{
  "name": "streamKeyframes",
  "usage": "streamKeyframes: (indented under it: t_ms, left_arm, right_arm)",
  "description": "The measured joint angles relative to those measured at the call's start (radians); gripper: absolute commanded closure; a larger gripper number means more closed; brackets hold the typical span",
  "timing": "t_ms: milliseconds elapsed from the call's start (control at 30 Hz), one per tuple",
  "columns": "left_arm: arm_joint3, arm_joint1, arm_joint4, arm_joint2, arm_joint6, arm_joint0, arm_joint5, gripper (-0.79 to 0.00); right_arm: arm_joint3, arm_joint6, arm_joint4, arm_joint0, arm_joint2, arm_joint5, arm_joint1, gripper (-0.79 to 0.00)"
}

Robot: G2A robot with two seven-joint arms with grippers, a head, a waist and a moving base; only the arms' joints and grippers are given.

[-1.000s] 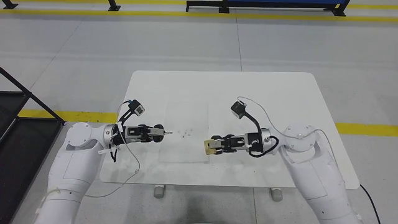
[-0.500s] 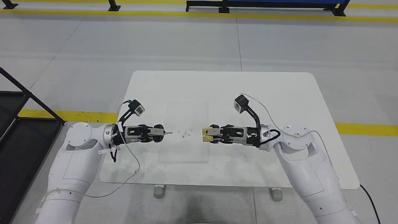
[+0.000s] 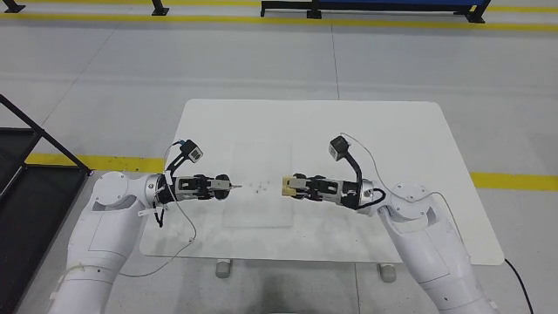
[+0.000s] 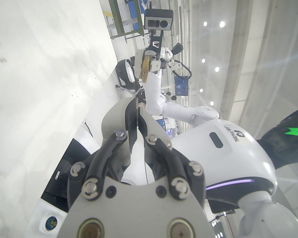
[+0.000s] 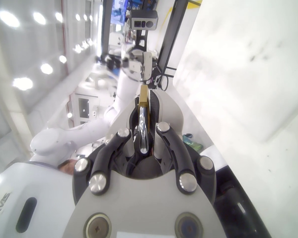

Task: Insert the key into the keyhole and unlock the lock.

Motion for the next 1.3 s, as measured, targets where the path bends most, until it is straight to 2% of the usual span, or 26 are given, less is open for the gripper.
streamKeyframes:
  t_ms: [267, 433, 567, 800, 1033, 1300]
  left_arm:
    - [0.000, 0.000, 0.000, 0.000, 0.000, 0.000, 0.000, 0.000]
    - [-0.004, 0.000, 0.003, 0.002, 0.003, 0.001, 0.000, 0.000]
    - [-0.075, -0.002, 0.022, 0.034, 0.054, 0.021, 0.000, 0.000]
    - [-0.148, -0.006, 0.053, 0.090, 0.142, 0.027, 0.020, 0.000]
    - [-0.151, -0.012, 0.082, 0.152, 0.232, 0.005, 0.025, 0.000]
    - [-0.127, -0.019, 0.063, 0.209, 0.260, -0.039, 0.025, 0.000]
  right_arm:
    - [0.040, -0.094, 0.049, -0.005, -0.002, -0.047, -0.004, 0.000]
    - [0.062, -0.072, 0.086, 0.000, -0.009, -0.063, -0.005, 0.000]
    - [0.067, -0.061, 0.100, 0.001, -0.011, -0.068, -0.005, 0.000]
    - [0.067, -0.061, 0.099, 0.001, -0.010, -0.067, -0.005, 0.000]
    - [0.067, -0.061, 0.099, 0.001, -0.010, -0.067, -0.005, 0.000]
    - [0.067, -0.061, 0.099, 0.001, -0.010, -0.067, -0.005, 0.000]
